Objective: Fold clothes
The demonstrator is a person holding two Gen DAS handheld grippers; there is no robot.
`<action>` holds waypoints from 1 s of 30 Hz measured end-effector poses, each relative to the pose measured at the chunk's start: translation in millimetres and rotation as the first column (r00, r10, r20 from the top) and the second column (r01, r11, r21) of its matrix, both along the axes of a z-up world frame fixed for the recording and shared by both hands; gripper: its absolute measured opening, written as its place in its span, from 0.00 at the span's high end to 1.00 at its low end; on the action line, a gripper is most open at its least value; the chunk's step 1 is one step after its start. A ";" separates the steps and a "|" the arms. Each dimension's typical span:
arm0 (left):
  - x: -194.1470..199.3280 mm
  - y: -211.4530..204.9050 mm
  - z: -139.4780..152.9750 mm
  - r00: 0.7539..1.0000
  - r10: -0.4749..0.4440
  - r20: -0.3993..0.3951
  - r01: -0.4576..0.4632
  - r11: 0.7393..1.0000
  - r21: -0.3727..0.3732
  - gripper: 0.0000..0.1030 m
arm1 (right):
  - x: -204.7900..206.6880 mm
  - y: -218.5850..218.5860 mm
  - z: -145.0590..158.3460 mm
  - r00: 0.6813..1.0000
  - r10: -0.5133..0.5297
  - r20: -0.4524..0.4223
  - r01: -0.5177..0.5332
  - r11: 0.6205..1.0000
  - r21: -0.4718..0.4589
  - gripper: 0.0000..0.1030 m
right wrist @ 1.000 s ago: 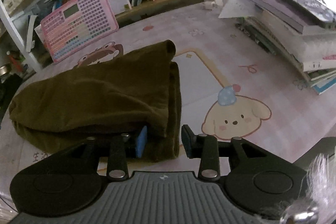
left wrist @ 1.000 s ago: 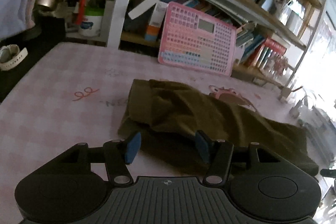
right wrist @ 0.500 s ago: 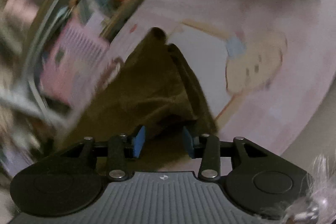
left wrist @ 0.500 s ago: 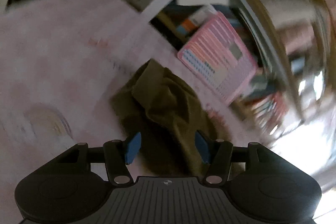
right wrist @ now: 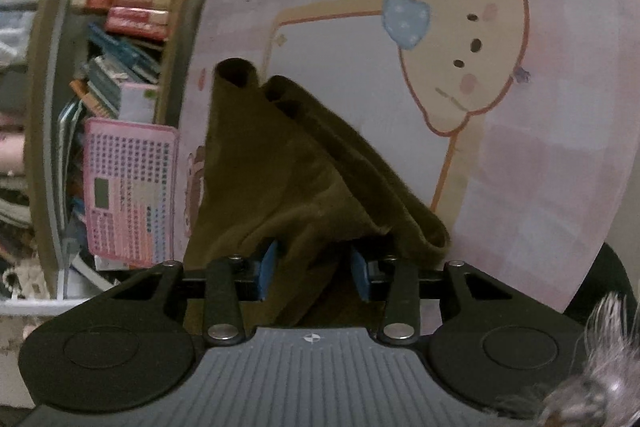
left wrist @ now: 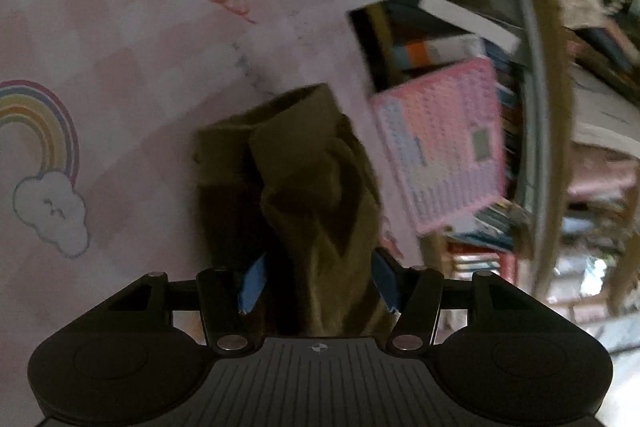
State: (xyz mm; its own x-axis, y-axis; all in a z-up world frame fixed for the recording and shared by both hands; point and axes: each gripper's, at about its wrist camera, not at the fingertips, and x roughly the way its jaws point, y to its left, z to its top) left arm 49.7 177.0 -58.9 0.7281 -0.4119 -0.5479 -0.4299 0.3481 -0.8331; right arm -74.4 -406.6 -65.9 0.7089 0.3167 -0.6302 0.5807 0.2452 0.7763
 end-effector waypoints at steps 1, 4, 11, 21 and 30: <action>4.0 0.6 -2.5 1.000 0.020 -0.022 -0.020 1.000 -0.002 0.49 | 2.4 -1.4 -1.7 1.000 -0.004 -0.003 0.004 1.000 0.007 0.66; 12.8 2.6 -1.9 0.995 0.084 -0.046 -0.084 0.996 -0.005 0.91 | 12.4 -6.1 -0.1 1.000 -0.011 -0.005 0.011 1.000 -0.001 0.92; 10.0 5.4 66.4 0.961 -0.052 0.271 0.042 0.998 0.041 0.94 | 16.8 -3.9 114.0 0.927 0.120 0.355 -0.011 0.956 -0.294 0.96; -19.9 20.4 -8.5 0.998 -0.064 0.012 0.063 0.994 0.084 0.81 | -18.9 4.3 18.6 0.987 0.150 -0.061 -0.160 0.959 -0.235 0.88; -27.1 32.3 -11.3 1.000 0.015 -0.007 -0.014 0.993 0.121 0.41 | -42.0 5.4 28.6 0.981 0.172 -0.093 -0.189 0.956 -0.224 0.71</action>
State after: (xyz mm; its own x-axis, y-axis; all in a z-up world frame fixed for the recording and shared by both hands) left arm 22.6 209.3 -70.2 0.7293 -0.3315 -0.5985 -0.4417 0.4400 -0.7819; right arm -116.4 -401.3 -37.3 0.6037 0.2756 -0.7480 0.5620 0.5183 0.6446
